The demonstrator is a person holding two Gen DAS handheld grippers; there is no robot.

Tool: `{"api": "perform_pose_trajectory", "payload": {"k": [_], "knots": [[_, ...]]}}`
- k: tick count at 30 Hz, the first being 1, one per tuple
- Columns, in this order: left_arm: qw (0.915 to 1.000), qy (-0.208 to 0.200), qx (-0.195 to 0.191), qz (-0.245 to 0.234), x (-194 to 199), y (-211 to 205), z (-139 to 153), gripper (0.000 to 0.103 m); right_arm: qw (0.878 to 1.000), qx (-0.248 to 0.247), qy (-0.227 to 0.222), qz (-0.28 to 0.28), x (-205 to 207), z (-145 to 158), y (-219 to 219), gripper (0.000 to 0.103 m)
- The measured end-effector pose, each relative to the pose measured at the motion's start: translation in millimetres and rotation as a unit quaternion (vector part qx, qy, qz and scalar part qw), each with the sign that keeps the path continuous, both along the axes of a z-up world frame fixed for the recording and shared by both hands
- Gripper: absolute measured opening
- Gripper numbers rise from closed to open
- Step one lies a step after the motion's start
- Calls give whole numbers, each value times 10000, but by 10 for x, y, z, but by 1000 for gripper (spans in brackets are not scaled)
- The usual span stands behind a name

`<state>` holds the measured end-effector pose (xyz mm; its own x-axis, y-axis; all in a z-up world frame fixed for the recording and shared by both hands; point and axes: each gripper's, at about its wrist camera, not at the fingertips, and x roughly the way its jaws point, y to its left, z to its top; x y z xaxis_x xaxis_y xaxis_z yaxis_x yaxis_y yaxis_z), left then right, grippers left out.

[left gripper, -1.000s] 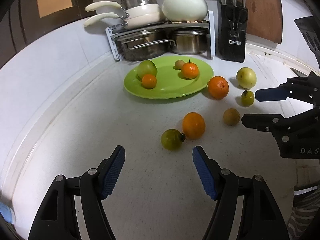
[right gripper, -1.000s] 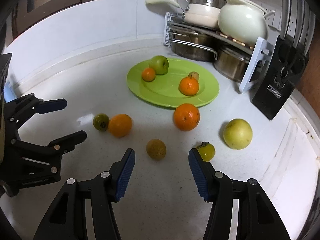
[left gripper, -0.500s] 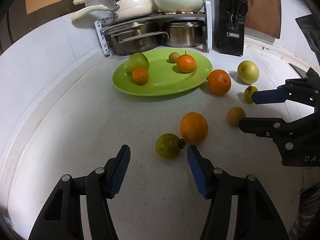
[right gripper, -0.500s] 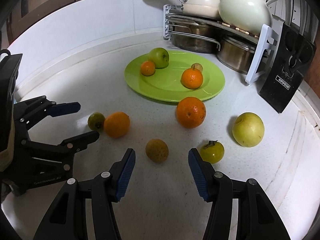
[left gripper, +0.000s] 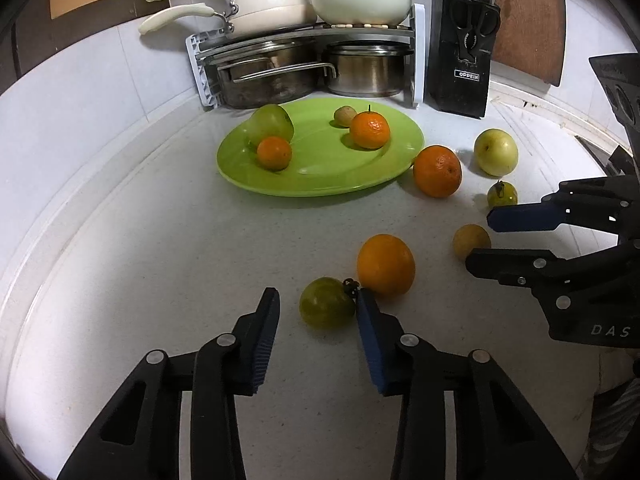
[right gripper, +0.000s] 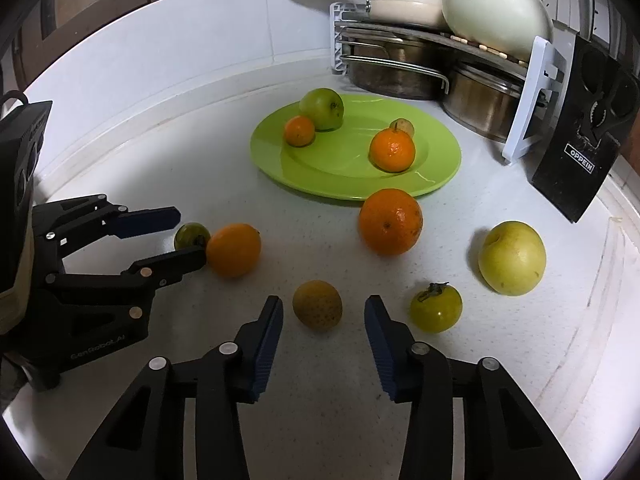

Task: Organize fruits
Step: 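Close left tool on the small green fruit while right tool grasps the brown kiwi, then lift the green fruit and kiwi and carry both over the green plate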

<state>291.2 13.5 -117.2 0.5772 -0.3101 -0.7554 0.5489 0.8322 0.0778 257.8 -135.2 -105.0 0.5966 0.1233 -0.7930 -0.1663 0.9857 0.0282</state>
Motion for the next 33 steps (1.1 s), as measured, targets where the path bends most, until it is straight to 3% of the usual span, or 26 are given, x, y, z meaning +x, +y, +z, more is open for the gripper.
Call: {"api": "perform_pose_trajectory", "payload": {"k": [3, 15, 33], "knots": [[10000, 30, 15, -26, -3, -15, -13, 29, 10000, 2, 2, 20, 4, -6, -2, 39], [9998, 106, -56, 155, -2, -6, -25, 29, 9999, 10, 26, 121, 31, -44, 24, 29], [9966, 148, -434, 685, -135, 82, 201, 28, 9995, 104, -217, 188, -61, 142, 18, 28]]}}
